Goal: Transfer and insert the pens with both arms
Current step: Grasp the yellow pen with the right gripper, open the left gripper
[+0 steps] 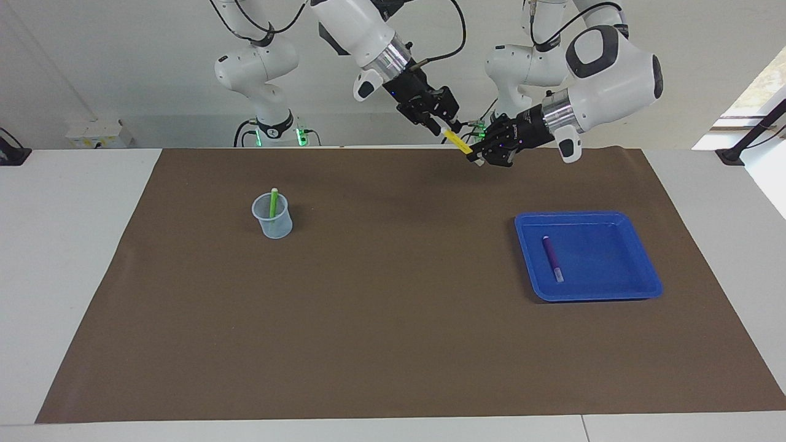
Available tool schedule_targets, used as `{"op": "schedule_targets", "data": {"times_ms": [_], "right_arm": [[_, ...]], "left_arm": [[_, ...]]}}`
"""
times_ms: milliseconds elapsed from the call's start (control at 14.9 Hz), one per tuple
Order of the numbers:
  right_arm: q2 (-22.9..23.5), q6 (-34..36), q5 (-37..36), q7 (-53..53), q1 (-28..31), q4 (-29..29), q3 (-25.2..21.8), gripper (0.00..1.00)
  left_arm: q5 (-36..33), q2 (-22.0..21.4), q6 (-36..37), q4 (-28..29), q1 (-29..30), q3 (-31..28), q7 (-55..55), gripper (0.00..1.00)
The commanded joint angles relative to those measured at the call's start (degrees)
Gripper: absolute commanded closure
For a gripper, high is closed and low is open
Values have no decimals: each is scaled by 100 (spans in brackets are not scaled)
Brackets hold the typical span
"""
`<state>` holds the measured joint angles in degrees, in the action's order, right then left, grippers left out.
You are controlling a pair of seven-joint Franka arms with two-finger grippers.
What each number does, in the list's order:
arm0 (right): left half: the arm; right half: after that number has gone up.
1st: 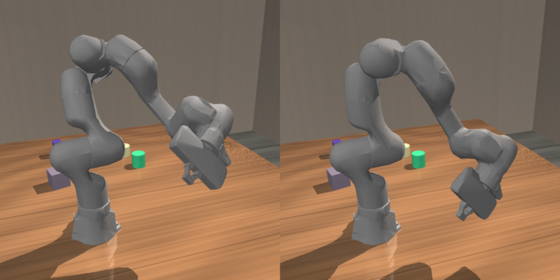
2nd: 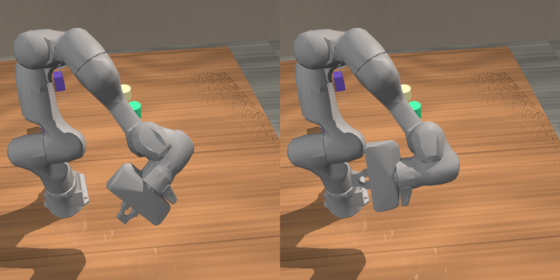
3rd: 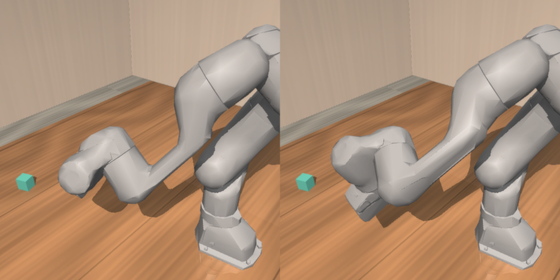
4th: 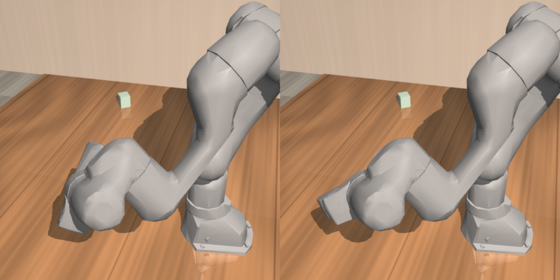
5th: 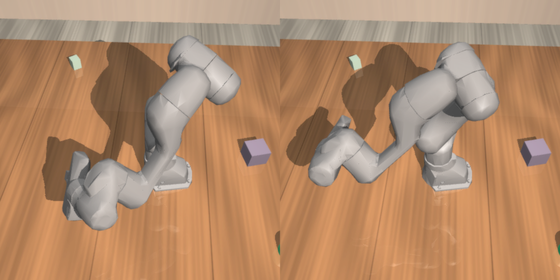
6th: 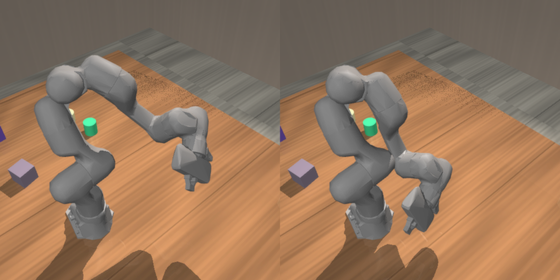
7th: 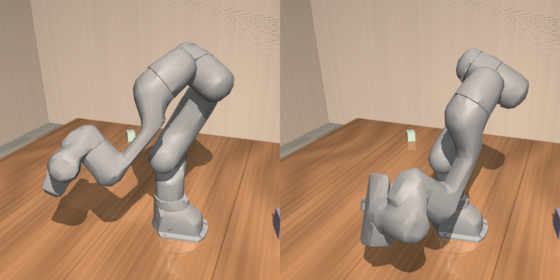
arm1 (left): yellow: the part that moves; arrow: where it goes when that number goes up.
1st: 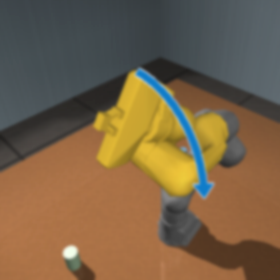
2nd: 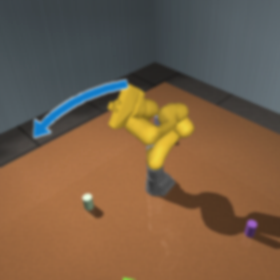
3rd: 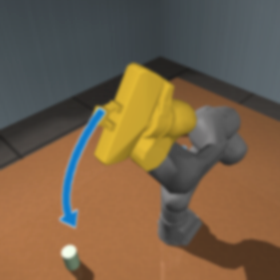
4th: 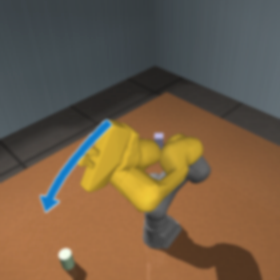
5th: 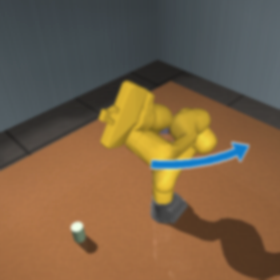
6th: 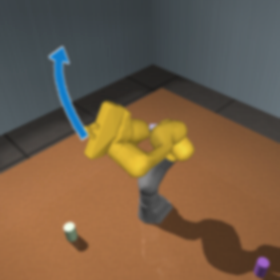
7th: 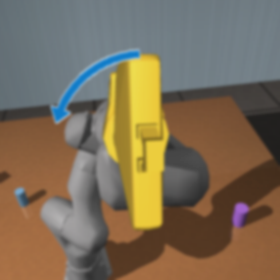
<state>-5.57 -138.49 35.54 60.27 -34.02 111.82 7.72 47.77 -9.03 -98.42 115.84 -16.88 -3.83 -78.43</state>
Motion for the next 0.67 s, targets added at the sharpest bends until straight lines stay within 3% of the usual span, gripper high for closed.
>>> {"op": "schedule_targets", "data": {"times_ms": [0, 604], "right_arm": [[83, -64, -91, -41, 150, -99, 37, 42], [83, -37, -91, -68, 150, -99, 37, 88]], "left_arm": [[110, -195, -116, 211, -26, -21, -59, 100], [154, -195, -125, 211, -26, -21, -50, 100]]}}
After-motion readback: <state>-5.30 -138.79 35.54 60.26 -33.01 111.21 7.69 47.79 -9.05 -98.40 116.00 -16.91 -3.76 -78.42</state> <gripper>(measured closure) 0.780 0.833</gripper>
